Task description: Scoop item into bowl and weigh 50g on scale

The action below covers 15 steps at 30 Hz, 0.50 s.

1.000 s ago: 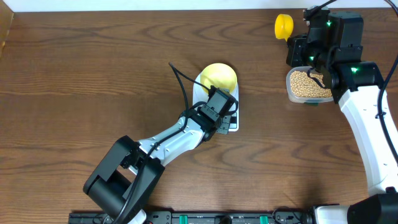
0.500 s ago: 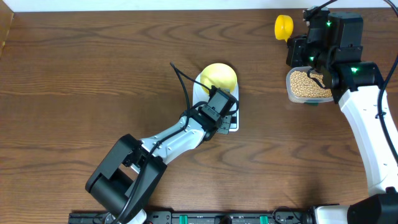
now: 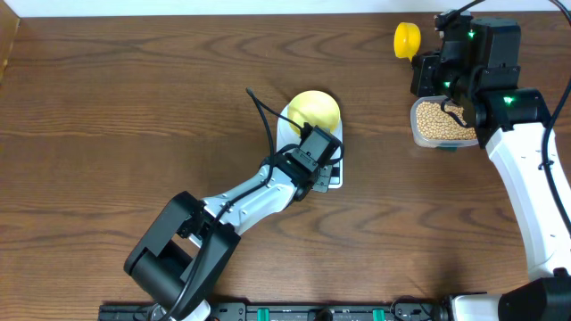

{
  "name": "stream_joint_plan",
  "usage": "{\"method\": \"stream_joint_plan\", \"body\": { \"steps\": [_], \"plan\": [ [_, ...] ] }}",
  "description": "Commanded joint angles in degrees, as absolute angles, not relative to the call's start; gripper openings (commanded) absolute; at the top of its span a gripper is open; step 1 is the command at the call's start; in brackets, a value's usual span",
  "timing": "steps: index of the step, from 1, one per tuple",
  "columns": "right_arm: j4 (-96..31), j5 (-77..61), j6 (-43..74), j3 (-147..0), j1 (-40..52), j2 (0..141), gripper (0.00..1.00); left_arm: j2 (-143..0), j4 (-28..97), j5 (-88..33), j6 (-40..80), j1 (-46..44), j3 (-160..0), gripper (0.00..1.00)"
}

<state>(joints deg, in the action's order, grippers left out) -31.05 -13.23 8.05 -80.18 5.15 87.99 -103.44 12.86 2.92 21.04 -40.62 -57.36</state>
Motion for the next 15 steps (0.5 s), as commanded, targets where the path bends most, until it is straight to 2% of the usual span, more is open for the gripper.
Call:
{"method": "stream_joint_plan", "body": {
  "steps": [1, 15],
  "plan": [
    [-31.3, -13.0, 7.2, -80.4, 4.9, 87.7, 0.01, -106.8, 14.8, 5.7, 21.6, -40.2, -55.7, 0.08],
    [-32.2, -13.0, 7.2, -80.4, 4.9, 87.7, 0.01, -109.7, 14.1, 5.2, 21.8, -40.2, -55.7, 0.07]
  ]
}}
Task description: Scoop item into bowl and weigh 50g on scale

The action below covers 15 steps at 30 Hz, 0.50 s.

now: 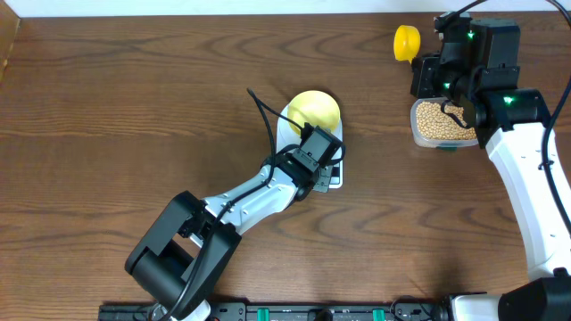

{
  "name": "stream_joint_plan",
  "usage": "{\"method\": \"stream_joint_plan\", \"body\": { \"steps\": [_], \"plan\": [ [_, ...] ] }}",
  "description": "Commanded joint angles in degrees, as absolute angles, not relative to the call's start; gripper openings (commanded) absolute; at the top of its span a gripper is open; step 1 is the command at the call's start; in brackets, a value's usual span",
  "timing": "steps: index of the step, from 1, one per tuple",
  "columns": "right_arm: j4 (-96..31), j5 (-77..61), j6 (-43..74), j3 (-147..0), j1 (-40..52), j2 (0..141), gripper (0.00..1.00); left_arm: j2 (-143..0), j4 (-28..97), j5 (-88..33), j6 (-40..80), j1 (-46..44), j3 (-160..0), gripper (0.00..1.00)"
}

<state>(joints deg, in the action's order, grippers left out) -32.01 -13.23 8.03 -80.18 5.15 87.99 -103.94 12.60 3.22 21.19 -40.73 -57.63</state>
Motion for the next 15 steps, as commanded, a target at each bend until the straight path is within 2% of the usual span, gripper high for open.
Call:
{"method": "stream_joint_plan", "body": {
  "steps": [1, 15],
  "plan": [
    [-32.4, -13.0, 7.2, -80.4, 4.9, 87.7, 0.01, -110.6, 14.0, 5.1, 21.8, -40.1, -55.7, 0.07],
    [-33.1, -13.0, 6.6, -80.4, 4.9, 87.7, 0.01, -111.1, 15.7, 5.0, 24.3, -38.6, -55.7, 0.07]
  ]
}}
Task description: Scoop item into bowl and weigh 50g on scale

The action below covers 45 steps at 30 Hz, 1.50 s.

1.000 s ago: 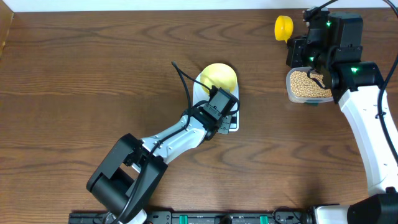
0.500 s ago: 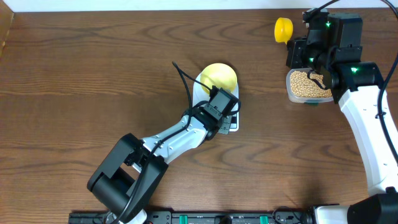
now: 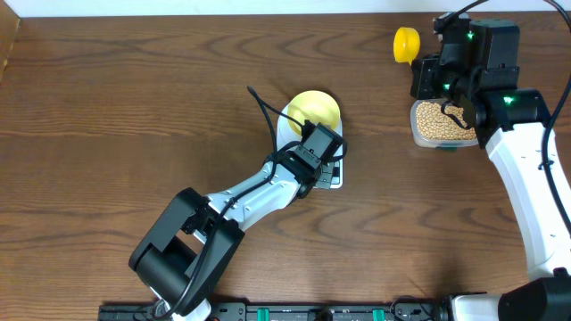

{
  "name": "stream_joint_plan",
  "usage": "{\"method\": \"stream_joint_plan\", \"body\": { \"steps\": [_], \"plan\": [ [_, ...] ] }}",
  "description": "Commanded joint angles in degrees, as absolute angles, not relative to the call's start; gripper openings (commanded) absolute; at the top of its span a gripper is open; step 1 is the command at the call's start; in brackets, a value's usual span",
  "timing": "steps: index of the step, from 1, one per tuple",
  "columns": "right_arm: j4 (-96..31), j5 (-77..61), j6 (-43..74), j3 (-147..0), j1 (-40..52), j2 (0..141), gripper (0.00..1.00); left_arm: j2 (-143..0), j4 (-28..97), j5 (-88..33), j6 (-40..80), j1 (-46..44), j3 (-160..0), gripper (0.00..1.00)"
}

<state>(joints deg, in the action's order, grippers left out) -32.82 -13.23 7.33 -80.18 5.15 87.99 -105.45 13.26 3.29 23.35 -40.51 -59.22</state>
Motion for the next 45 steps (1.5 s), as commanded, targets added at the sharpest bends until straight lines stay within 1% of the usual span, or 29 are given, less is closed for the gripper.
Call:
{"method": "stream_joint_plan", "body": {
  "steps": [1, 7, 18, 45],
  "plan": [
    [-33.1, -13.0, 6.6, -80.4, 4.9, 87.7, 0.01, -110.7, 16.1, 5.0, 24.3, -38.6, -55.7, 0.07],
    [-33.2, -13.0, 6.6, -80.4, 4.9, 87.7, 0.01, -110.1, 17.0, 1.6, 24.3, -38.6, -55.7, 0.07],
    [-33.3, -13.0, 6.6, -80.4, 4.9, 87.7, 0.01, -110.1, 18.3, 0.2, 26.0, -38.7, -55.7, 0.07],
    [-33.3, -13.0, 6.6, -80.4, 4.9, 87.7, 0.01, -113.5, 17.9, -0.7, 27.2, -38.6, -55.6, 0.07]
  ]
}}
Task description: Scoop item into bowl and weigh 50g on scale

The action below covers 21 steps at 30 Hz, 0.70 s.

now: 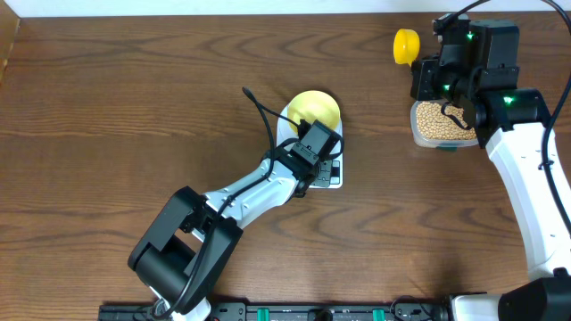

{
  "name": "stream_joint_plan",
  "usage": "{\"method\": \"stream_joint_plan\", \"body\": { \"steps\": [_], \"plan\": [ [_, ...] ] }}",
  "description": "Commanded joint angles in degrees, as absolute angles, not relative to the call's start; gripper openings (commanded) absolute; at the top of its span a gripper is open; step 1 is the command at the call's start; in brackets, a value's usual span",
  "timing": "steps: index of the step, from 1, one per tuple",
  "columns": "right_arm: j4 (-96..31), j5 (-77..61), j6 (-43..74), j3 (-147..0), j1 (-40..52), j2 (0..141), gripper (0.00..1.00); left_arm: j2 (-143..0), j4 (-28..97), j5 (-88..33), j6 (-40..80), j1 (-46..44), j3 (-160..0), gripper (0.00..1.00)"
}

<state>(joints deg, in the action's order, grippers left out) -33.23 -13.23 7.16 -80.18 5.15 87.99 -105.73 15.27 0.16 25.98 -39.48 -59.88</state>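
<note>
A yellow bowl (314,108) sits on the back of a white scale (290,124) at mid-table. My left gripper (326,166) hangs over the scale's front part, beside its display. Its fingers are hidden under the wrist, so I cannot tell how they stand. At the far right stands a clear container of tan beans (439,121). Just above its left rim is my right gripper (425,69). A yellow scoop (407,42) sticks out from it to the upper left, its handle hidden in the gripper.
A small green piece (446,147) shows at the container's front edge. The left arm lies diagonally from the bottom left up to the scale. The right arm runs along the right edge. The table's back edge is close behind the scoop.
The left arm's elbow and its cable have shifted a little to the left, with the wrist still over the scale's front. The right arm, scoop, bowl and container have not moved.
At every earlier moment the left gripper stood over the scale's front beside the bowl, and the right gripper held the scoop by the bean container. Only slight shifts of the left arm show between them.
</note>
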Motion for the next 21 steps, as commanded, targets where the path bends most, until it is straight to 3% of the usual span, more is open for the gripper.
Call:
{"method": "stream_joint_plan", "body": {
  "steps": [1, 11, 21],
  "plan": [
    [-33.3, -13.0, 6.6, -80.4, 4.9, 87.7, 0.01, -113.6, 17.9, -0.7, 27.3, -38.6, -55.6, 0.07],
    [-33.7, -13.0, 6.6, -80.4, 4.9, 87.7, 0.01, -107.4, 19.3, -0.6, 25.5, -38.6, -55.9, 0.07],
    [-33.2, -13.0, 6.6, -80.4, 4.9, 87.7, 0.01, -78.7, 26.8, -0.7, 25.4, -38.3, -55.9, 0.07]
  ]
}}
